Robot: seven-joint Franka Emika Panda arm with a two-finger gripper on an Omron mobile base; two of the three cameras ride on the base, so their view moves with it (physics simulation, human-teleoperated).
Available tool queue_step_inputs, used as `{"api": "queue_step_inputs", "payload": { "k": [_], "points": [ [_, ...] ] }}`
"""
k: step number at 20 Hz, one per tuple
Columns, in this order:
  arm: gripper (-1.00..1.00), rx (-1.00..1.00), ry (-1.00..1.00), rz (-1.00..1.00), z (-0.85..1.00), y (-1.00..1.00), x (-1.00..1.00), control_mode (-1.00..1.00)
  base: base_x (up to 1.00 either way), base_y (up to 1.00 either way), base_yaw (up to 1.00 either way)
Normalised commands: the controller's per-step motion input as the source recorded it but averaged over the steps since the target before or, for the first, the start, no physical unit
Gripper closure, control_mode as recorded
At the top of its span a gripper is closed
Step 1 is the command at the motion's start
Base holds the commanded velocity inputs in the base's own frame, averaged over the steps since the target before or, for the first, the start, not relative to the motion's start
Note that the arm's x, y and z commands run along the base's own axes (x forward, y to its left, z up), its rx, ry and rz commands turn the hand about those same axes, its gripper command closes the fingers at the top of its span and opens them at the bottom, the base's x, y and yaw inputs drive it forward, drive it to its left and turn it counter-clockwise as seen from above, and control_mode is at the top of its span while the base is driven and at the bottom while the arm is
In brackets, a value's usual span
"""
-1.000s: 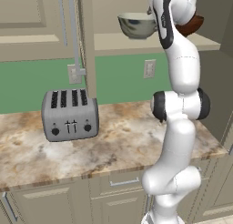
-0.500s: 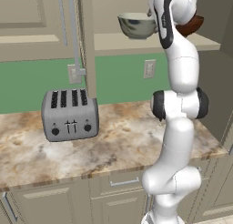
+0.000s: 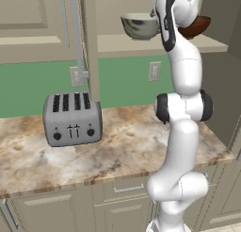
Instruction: Move the bowls from the cabinet to the plates on the dining table.
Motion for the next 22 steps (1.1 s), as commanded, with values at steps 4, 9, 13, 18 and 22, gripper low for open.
{"api": "queue_step_inputs", "payload": {
  "k": [4, 9, 13, 18, 22],
  "points": [
    [-1.00, 0.00, 0.00, 0.00, 0.00, 0.01, 0.07, -1.00, 0.00, 0.00, 0.00],
    [1.00, 0.00, 0.00, 0.00, 0.00, 0.00, 0.00, -1.00, 0.00, 0.00, 0.00],
    [1.00, 0.00, 0.00, 0.00, 0.00, 0.00, 0.00, -1.00, 0.00, 0.00, 0.00],
    [1.00, 0.00, 0.00, 0.00, 0.00, 0.01, 0.00, -1.00, 0.00, 0.00, 0.00],
    [1.00, 0.00, 0.00, 0.00, 0.00, 0.02, 0.00, -1.00, 0.00, 0.00, 0.00]
  ]
}}
